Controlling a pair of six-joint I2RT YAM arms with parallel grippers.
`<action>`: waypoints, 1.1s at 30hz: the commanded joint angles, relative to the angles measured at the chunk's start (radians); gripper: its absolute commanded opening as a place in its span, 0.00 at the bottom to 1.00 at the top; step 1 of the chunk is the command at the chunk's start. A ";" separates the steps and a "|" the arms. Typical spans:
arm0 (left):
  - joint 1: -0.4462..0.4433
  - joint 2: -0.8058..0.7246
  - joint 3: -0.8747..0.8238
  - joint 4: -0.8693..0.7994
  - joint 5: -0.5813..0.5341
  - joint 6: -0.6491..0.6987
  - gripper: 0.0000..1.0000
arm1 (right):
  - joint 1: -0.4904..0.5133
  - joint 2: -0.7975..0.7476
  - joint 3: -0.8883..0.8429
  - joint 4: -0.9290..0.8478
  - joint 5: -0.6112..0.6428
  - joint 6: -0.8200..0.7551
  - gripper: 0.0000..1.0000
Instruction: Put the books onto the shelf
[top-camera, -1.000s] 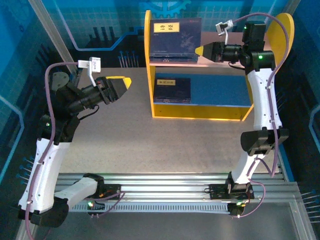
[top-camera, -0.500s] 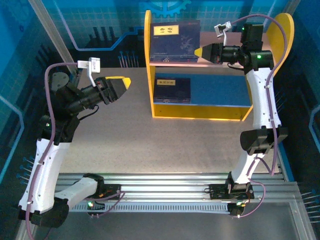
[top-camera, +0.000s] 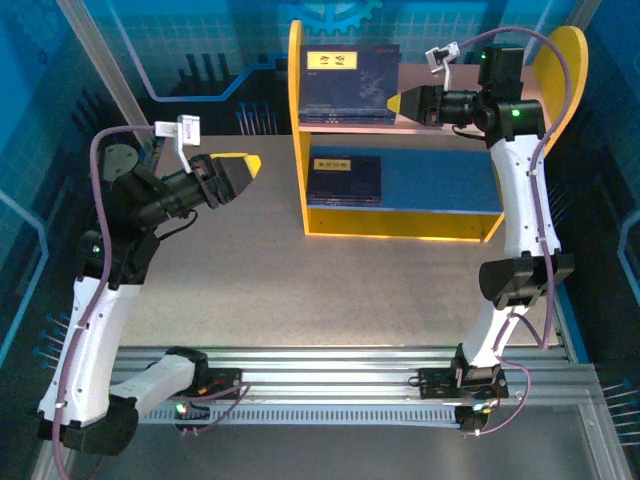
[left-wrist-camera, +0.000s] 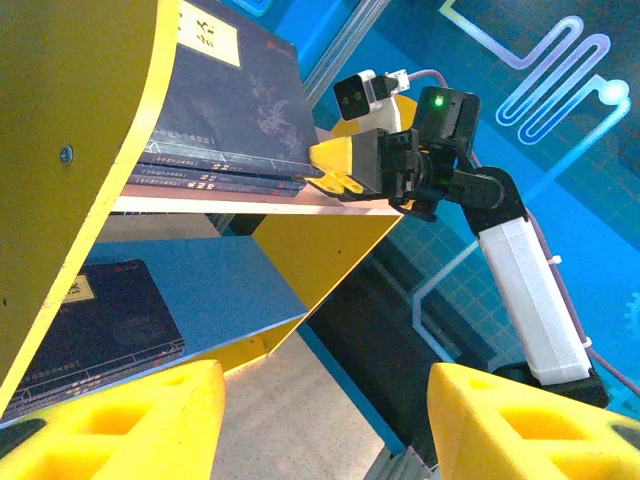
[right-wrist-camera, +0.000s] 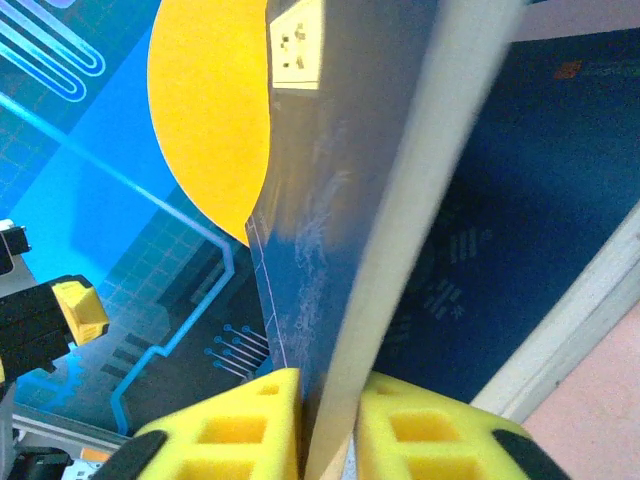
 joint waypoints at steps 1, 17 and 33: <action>0.014 -0.016 -0.015 0.015 0.011 0.003 0.57 | 0.016 0.008 0.045 0.000 -0.002 -0.004 0.24; 0.028 -0.031 -0.026 0.009 0.016 0.008 0.57 | 0.015 0.005 0.077 -0.076 0.063 -0.050 0.42; 0.034 -0.035 -0.024 0.008 0.019 0.006 0.57 | 0.003 0.006 0.111 -0.167 0.119 -0.119 0.53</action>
